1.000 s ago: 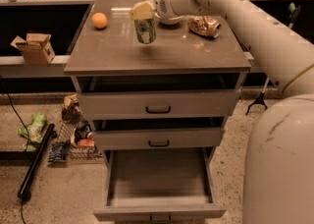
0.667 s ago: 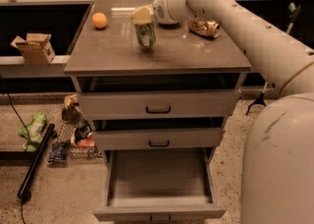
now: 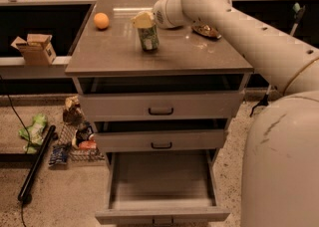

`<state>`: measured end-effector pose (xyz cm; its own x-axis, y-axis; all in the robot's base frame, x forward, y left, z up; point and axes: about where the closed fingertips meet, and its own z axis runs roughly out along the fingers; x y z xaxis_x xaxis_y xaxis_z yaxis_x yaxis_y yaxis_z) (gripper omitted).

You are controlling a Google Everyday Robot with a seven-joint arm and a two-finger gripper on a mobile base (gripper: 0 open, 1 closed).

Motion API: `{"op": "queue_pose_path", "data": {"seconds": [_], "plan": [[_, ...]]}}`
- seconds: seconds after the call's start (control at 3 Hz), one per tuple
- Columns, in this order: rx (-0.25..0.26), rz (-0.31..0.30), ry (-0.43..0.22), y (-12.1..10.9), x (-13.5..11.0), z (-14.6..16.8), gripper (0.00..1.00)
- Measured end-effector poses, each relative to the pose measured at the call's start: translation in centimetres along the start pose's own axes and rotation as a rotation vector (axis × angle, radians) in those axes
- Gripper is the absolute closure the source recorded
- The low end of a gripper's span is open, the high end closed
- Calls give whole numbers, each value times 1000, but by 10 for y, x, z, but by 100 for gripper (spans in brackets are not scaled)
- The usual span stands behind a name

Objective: Pick green can from bottom drawer and place on counter

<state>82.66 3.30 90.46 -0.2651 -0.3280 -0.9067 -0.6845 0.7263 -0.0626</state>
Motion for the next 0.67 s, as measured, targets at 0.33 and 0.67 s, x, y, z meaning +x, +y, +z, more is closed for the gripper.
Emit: {"op": "queue_pose_path", "data": {"seconds": [0.33,0.67], "plan": [[25,-5,-2,-3,2,-2,36],[37,-2,-3,-5,4,-5,13]]}}
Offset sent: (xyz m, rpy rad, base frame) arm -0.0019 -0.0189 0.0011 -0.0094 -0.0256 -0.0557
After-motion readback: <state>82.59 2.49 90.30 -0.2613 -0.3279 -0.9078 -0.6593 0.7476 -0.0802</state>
